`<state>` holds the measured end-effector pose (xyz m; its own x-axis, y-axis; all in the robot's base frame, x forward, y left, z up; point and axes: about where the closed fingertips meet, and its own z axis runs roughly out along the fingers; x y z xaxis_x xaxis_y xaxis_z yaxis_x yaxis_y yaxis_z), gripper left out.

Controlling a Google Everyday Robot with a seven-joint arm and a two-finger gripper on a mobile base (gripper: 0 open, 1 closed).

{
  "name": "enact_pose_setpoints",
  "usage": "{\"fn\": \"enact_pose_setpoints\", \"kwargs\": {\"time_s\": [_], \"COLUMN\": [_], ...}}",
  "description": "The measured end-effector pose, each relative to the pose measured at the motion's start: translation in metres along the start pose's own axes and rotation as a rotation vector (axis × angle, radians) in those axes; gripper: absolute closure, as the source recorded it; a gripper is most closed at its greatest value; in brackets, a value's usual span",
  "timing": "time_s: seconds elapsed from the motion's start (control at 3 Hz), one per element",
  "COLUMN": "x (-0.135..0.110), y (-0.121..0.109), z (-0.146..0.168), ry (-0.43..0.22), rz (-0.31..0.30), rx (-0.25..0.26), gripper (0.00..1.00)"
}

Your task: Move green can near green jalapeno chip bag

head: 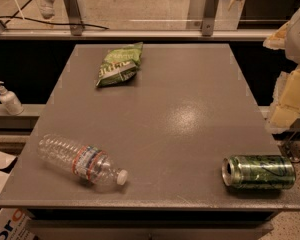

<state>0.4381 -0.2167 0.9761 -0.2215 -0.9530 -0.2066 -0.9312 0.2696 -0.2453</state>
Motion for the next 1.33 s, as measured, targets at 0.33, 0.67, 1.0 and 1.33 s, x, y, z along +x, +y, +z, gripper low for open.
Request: {"fn": "enact_pose_setpoints", "kwargs": {"time_s": [0.33,0.67,1.0,1.33], "x": [0.004,0.026,0.024,0.035], "y": [0.007,0.034,0.034,0.047], "z": [0.0,0.014,0.013,0.026], "ry": [-0.009,-0.029,-0.032,-0.032], "rz": [0.005,0.051,0.045,0.035], "rx": [0.003,-0.023,-0.016,-0.023], "gripper": [0.0,0.0,0.0,0.0]}}
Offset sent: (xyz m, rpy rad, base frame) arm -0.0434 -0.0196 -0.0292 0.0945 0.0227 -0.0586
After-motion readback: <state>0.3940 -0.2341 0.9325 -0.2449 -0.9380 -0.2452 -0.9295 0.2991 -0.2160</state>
